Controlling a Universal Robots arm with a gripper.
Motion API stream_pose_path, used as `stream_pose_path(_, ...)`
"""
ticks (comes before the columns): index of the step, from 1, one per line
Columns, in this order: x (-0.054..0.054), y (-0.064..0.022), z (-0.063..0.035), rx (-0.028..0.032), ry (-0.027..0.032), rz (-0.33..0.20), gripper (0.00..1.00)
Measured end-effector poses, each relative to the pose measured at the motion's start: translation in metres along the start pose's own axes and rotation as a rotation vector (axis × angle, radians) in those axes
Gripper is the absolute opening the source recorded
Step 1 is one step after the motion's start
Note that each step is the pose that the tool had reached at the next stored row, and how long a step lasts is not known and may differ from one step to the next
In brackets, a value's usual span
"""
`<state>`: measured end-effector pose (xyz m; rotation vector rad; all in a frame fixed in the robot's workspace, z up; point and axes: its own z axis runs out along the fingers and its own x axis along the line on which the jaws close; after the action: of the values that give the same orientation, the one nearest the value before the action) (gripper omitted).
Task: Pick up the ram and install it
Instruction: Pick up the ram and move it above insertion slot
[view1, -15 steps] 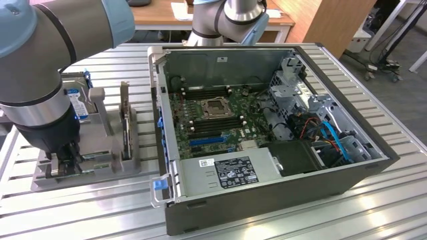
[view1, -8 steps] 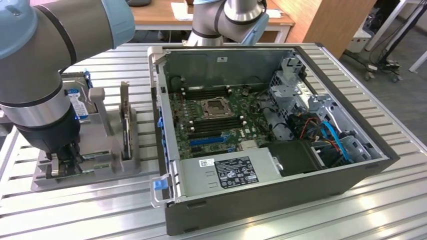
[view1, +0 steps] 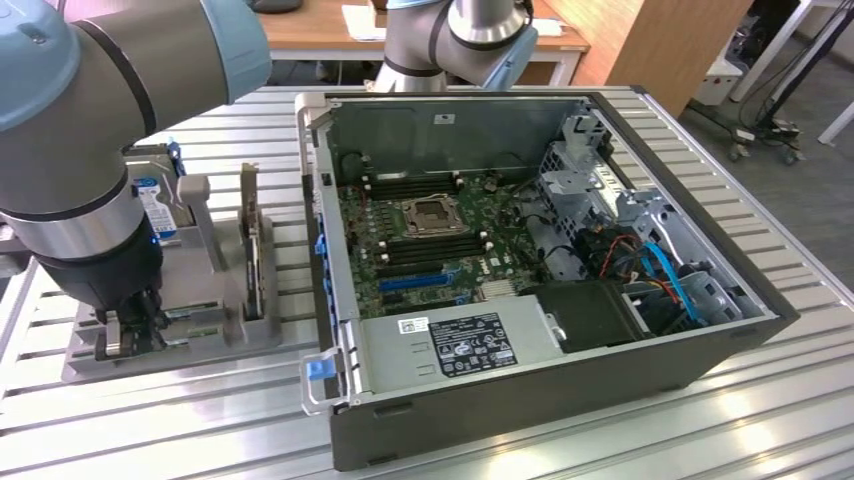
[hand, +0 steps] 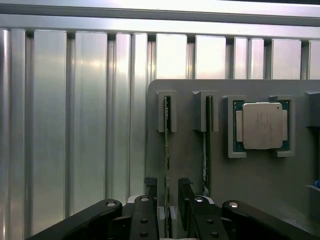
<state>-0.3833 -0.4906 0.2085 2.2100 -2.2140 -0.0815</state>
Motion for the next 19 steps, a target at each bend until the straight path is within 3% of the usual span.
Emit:
stream_pose_path(14,0.0001,-0.0004,0.0059,0.0000,-0.0010,0.000,0.31)
stream_pose_path(19,0.0002,-0.0052,0.0057,0.0001,-0.0032,0.000,0.31)
